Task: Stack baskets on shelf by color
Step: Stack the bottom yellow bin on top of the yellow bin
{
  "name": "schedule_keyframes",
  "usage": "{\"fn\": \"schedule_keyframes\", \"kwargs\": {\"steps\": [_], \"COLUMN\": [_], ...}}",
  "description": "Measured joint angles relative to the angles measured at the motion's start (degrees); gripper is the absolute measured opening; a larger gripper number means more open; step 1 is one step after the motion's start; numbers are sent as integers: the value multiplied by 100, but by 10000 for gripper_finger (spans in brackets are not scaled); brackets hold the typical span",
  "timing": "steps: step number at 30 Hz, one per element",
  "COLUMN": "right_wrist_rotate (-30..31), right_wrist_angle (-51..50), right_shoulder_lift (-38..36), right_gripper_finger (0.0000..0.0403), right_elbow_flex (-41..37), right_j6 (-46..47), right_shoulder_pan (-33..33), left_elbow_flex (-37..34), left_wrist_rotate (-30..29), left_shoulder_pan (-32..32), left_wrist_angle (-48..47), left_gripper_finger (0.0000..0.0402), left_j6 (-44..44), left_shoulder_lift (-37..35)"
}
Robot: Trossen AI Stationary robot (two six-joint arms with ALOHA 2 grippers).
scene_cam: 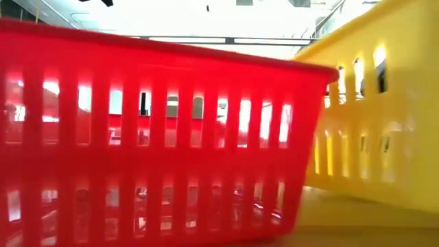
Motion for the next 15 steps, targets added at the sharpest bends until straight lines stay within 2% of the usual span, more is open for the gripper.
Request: {"fn": "schedule_keyframes", "kwargs": {"steps": [3, 6, 15], "right_wrist_rotate": [-4, 86, 921], "right_wrist_angle": [-44, -257, -1304], "right_shoulder_lift": [-34, -210, -1231], "right_gripper_finger": [17, 5, 0], "right_elbow_flex": [1, 1, -1], "right_j6": [136, 251, 637], "right_shoulder_pan": [0, 0, -277], "left_elbow_flex": [0, 0, 0], "left_wrist_rotate": [-96, -128, -675], "left_shoulder_pan": [0, 4, 4], "left_wrist_angle": [0, 0, 0], "left_gripper_finger": [135, 135, 135], "left_j6": [124, 258, 720], "left_shoulder_lift": [0, 0, 0]}}
